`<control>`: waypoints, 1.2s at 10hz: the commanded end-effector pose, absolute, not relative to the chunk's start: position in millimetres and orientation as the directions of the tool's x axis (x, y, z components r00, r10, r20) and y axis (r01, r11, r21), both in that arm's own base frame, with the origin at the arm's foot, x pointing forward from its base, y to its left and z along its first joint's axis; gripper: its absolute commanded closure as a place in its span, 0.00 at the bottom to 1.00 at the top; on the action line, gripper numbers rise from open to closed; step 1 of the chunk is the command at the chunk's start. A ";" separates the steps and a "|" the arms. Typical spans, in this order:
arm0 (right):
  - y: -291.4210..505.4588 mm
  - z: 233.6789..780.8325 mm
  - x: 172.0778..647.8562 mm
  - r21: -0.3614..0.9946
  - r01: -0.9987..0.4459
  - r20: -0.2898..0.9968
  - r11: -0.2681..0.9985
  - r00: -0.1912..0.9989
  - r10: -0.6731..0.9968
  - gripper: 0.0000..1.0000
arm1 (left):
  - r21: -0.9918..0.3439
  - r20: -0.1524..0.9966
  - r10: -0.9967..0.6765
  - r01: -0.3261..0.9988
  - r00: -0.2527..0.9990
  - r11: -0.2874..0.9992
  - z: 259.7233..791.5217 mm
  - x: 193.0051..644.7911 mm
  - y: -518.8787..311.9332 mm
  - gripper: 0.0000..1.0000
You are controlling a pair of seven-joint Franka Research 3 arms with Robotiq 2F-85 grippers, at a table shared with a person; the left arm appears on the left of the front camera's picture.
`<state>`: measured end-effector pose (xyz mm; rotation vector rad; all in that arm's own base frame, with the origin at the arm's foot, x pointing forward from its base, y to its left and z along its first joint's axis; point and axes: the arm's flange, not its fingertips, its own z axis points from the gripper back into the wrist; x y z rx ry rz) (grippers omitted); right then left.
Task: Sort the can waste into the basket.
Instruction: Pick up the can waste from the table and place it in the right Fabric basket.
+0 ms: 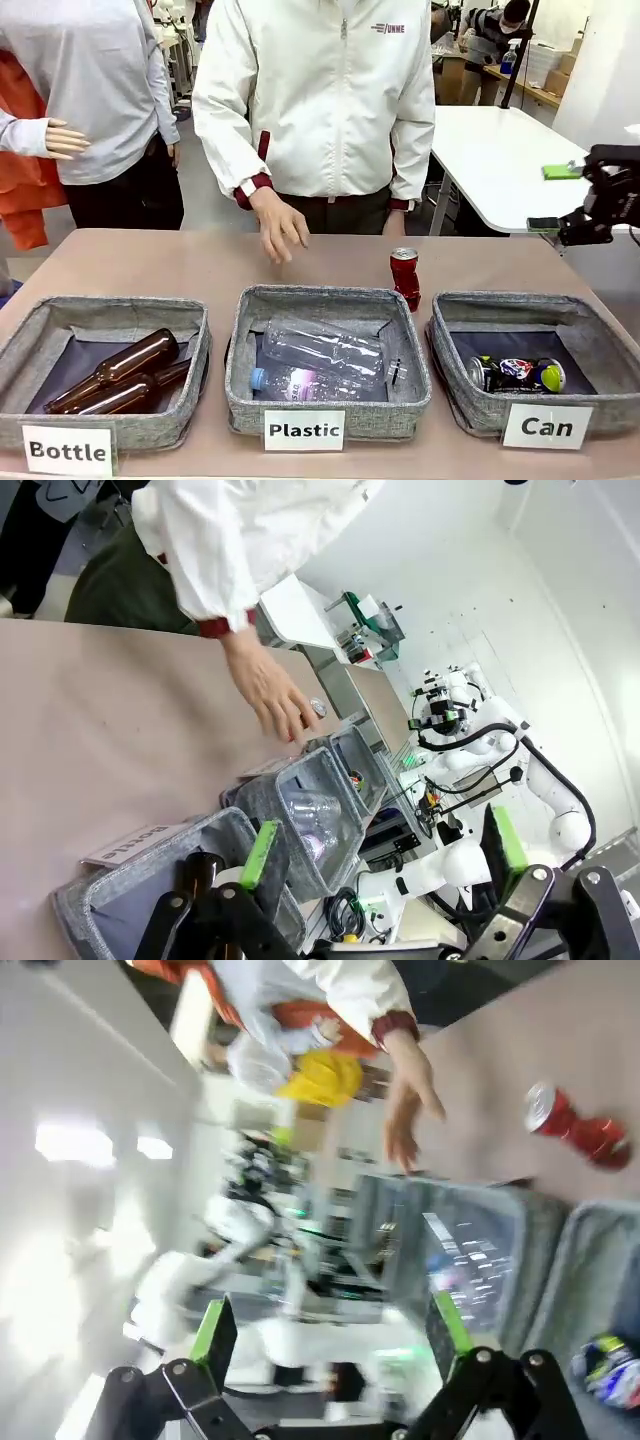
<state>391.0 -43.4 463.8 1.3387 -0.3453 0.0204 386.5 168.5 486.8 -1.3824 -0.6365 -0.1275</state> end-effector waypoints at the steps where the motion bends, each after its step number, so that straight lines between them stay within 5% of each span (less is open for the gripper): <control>1: -19.7 441.0 442.0 0.567 -0.552 0.654 0.611 0.753 0.074 0.00 | -0.875 0.481 0.277 0.433 0.832 0.217 487.9 384.1 167.5 0.00; 4: 11.0 388.9 482.6 0.231 -0.547 0.544 0.805 0.758 0.359 0.00 | -0.875 0.481 0.277 0.433 0.832 0.217 487.9 384.1 167.5 0.00; 7: 13.7 389.2 485.2 0.431 -0.558 0.518 0.710 0.796 0.312 0.00 | -0.875 0.481 0.277 0.433 0.832 0.217 487.9 384.1 167.5 0.00; 10: 7.8 391.0 486.0 0.379 -0.555 0.524 0.740 0.788 0.323 0.00 | -0.875 0.481 0.277 0.433 0.832 0.217 487.9 384.1 167.5 0.00; 12: 12.8 377.5 507.6 0.359 -0.836 0.624 0.415 0.546 0.560 0.00 | -0.875 0.481 0.277 0.433 0.832 0.217 487.9 384.1 167.5 0.00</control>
